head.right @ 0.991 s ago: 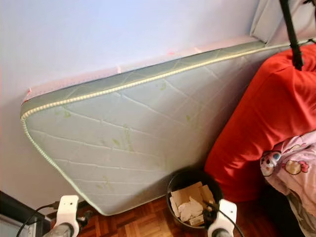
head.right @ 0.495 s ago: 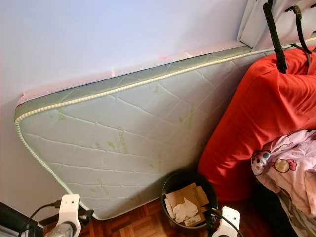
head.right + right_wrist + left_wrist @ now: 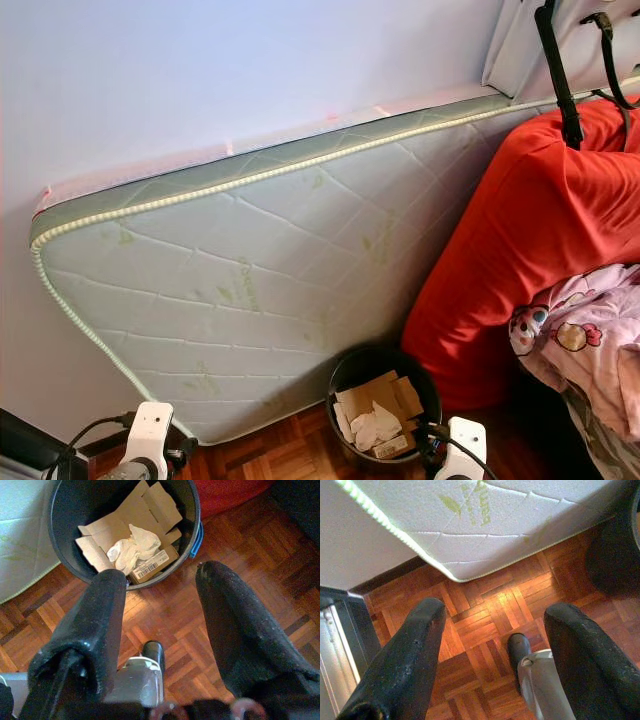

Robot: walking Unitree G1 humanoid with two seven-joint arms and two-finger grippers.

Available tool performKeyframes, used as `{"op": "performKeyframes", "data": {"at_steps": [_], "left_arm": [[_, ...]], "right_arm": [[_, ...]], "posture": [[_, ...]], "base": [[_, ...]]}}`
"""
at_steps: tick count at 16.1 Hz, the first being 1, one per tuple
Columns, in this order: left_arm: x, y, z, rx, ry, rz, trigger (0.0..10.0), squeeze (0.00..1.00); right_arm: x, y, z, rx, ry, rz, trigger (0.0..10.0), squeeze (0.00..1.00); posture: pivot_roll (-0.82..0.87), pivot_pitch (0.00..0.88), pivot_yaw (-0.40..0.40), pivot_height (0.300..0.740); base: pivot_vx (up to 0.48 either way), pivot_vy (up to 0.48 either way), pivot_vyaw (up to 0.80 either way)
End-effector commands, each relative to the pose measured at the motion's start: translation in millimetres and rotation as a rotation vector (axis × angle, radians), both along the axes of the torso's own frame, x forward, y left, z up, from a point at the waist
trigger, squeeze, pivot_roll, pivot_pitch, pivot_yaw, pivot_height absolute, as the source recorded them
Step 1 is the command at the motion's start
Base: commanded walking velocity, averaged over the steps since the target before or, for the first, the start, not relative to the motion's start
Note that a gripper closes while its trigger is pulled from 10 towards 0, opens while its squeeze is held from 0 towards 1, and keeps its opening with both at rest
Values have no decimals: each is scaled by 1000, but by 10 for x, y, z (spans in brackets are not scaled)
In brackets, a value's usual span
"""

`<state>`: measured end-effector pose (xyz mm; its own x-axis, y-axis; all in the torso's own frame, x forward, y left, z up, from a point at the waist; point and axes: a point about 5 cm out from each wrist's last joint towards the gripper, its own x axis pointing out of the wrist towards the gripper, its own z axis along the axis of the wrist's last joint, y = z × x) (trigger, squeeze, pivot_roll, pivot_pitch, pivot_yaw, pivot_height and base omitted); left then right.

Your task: Clean up the room

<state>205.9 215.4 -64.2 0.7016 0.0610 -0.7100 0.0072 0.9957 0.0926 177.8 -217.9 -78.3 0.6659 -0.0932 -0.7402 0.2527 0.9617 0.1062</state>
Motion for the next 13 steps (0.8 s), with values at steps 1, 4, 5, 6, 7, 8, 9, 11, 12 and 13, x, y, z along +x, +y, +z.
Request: {"op": "performKeyframes", "data": {"at_steps": [1, 4, 5, 6, 7, 8, 9, 11, 12, 13], "left_arm": [[-93, 32, -51, -5, 35, 31, 10000, 0], [-150, 134, -59, 2, 47, 66, 10000, 0], [-148, 133, -58, 3, 48, 61, 10000, 0], [-144, 115, -60, 10, 51, 35, 10000, 0], [-141, 101, -60, 15, 54, 6, 10000, 0], [-136, 96, -57, 33, 60, -44, 10000, 0], [-134, 88, -57, 51, 71, -94, 10000, 0], [-126, 81, -53, 70, 80, -148, 10000, 0], [-98, 91, -37, 59, 66, -118, 10000, 0], [-77, 98, -25, 46, 54, -78, 10000, 0]], "right_arm": [[-28, -15, -9, 3, -1, -28, 10000, 0], [-79, 49, -56, 8, 49, -14, 10000, 0], [-80, 60, -59, 11, 52, -12, 10000, 0], [-81, 69, -63, 14, 56, -14, 10000, 0], [-103, 61, -69, 12, 56, -10, 10000, 0], [-134, 47, -75, 8, 56, 11, 10000, 0], [-155, 51, -86, -1, 69, 31, 10000, 0], [-202, 119, -114, -16, 89, 129, 10000, 0], [-207, 140, -116, -11, 82, 145, 10000, 0], [-215, 142, -120, -4, 82, 131, 10000, 0]], "posture": [[8, 0, 12, 728], [20, 0, 19, 740], [20, 0, 20, 740], [23, 0, 23, 740], [21, 0, 27, 740], [12, 0, 32, 740], [6, 0, 31, 740], [8, 0, 26, 740], [5, 0, 28, 740], [4, 0, 29, 740]], "base": [[0, 0, 0], [0, 0, 0], [0, 0, 0], [0, 0, 0], [0, 0, 0], [0, 0, 0], [0, 0, 0], [0, 0, 0], [0, 0, 0], [0, 0, 0]]}}
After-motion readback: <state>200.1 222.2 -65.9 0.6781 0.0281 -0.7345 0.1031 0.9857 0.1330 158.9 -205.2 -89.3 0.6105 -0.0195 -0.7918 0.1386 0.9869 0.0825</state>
